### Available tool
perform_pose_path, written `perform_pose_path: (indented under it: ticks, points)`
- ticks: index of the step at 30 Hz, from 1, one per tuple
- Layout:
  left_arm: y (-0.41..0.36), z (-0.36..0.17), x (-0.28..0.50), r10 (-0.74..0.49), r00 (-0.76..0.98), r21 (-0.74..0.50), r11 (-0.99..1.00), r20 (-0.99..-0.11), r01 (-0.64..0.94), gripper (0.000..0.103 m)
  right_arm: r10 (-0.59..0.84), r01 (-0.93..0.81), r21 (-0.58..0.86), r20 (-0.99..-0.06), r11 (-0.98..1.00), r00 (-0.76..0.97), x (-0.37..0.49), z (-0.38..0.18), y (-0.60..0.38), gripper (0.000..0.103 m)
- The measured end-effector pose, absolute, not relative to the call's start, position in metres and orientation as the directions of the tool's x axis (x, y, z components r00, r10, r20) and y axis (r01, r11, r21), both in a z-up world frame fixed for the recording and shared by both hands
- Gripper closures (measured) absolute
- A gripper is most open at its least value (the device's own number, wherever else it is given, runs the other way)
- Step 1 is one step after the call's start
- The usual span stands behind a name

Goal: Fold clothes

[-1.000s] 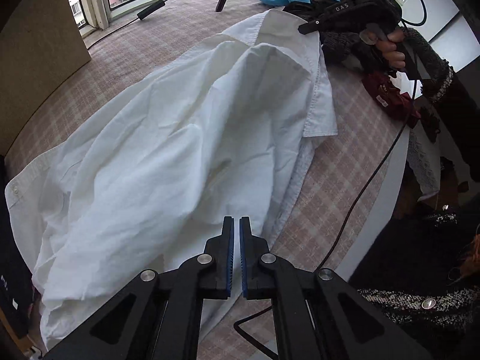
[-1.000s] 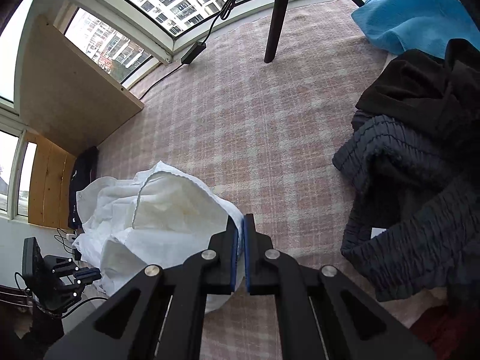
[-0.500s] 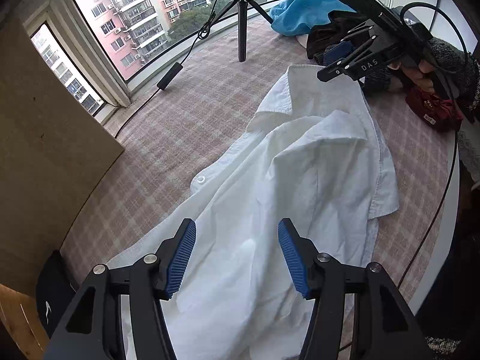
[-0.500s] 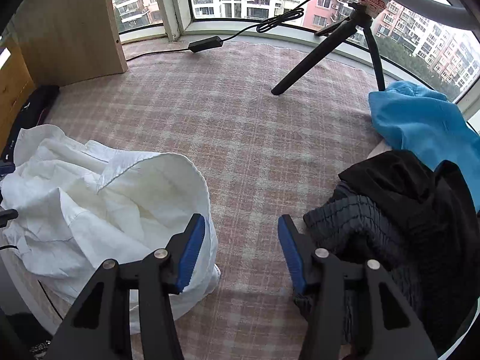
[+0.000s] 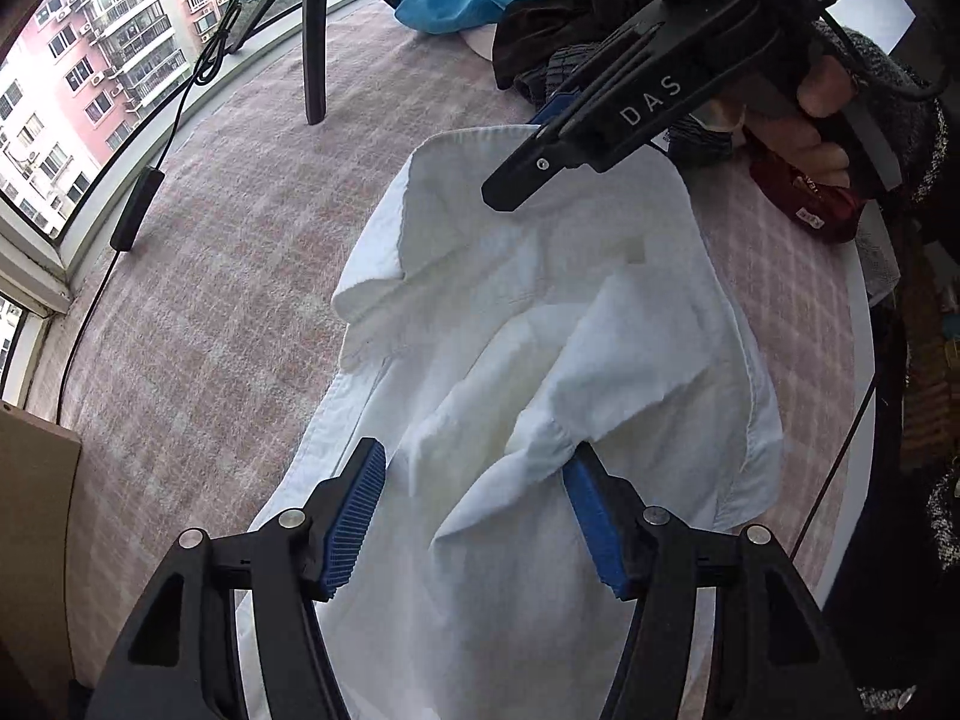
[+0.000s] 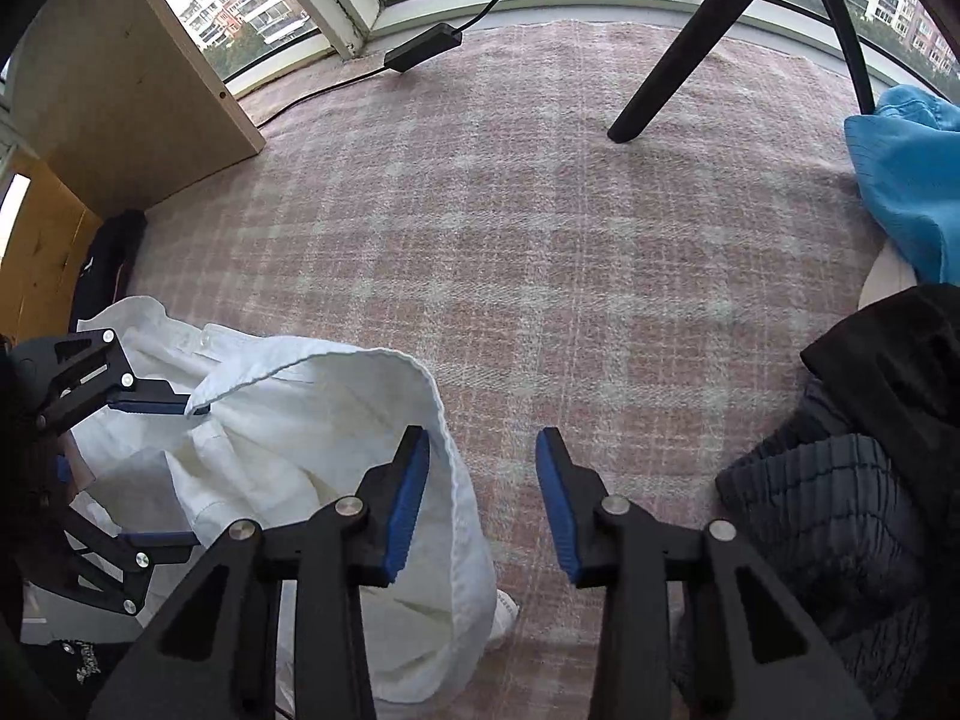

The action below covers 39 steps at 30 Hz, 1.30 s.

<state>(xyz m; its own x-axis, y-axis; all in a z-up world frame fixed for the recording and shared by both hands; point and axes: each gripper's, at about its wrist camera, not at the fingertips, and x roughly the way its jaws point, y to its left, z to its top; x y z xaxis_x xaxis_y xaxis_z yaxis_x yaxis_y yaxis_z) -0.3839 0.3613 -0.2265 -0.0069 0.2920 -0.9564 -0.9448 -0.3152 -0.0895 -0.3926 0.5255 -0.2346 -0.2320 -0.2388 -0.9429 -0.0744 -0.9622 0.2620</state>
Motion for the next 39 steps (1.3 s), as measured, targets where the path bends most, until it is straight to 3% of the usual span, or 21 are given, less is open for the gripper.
perform_pose_path:
  ticks: [1,4,5,10,15,20,23,26,30,34,39]
  points:
    - [0.361,-0.226,-0.385,0.292,0.003,-0.099,-0.317,-0.957,-0.943,0.048,-0.238,-0.08,0.262,-0.944,-0.962,-0.23,-0.39,-0.235,0.528,0.066]
    - [0.362,-0.225,-0.387,0.29,0.033,-0.129,-0.32,-0.956,-0.938,0.09,-0.236,-0.115,0.264,-0.947,-0.958,-0.217,-0.379,-0.235,0.536,0.066]
    - [0.36,-0.223,-0.386,0.292,0.035,-0.132,-0.32,-0.956,-0.938,0.095,-0.232,-0.132,0.262,-0.95,-0.956,-0.211,-0.374,-0.234,0.538,0.065]
    - [0.337,-0.185,-0.371,0.338,-0.006,-0.112,-0.331,-0.941,-0.937,0.099,-0.254,-0.186,0.291,-0.947,-0.938,-0.198,-0.342,-0.222,0.538,0.064]
    - [0.302,-0.137,-0.36,0.379,-0.082,-0.065,-0.359,-0.922,-0.931,0.099,-0.233,-0.093,0.258,-0.947,-0.962,-0.219,-0.329,-0.2,0.515,0.064]
    - [0.262,-0.104,-0.354,0.388,-0.154,-0.021,-0.411,-0.909,-0.911,0.099,-0.306,-0.049,0.329,-0.915,-0.943,-0.265,-0.326,-0.173,0.502,0.066]
    - [0.235,-0.093,-0.35,0.375,-0.181,-0.008,-0.45,-0.909,-0.893,0.099,-0.465,-0.027,0.492,-0.837,-0.87,-0.289,-0.326,-0.163,0.499,0.08]
    - [0.211,-0.09,-0.344,0.367,-0.185,-0.013,-0.475,-0.912,-0.88,0.099,-0.626,-0.042,0.687,-0.684,-0.726,-0.374,-0.331,-0.162,0.514,0.082]
    - [0.202,-0.099,-0.342,0.345,-0.181,-0.015,-0.497,-0.921,-0.868,0.103,-0.496,-0.179,0.57,-0.803,-0.802,-0.331,-0.341,-0.197,0.52,0.088]
    - [0.204,-0.112,-0.342,0.324,-0.178,-0.014,-0.512,-0.929,-0.859,0.103,-0.379,-0.174,0.44,-0.876,-0.881,-0.297,-0.333,-0.203,0.513,0.085]
    - [0.206,-0.128,-0.342,0.298,-0.173,-0.013,-0.531,-0.939,-0.847,0.096,-0.332,-0.152,0.382,-0.903,-0.912,-0.274,-0.328,-0.215,0.507,0.071]
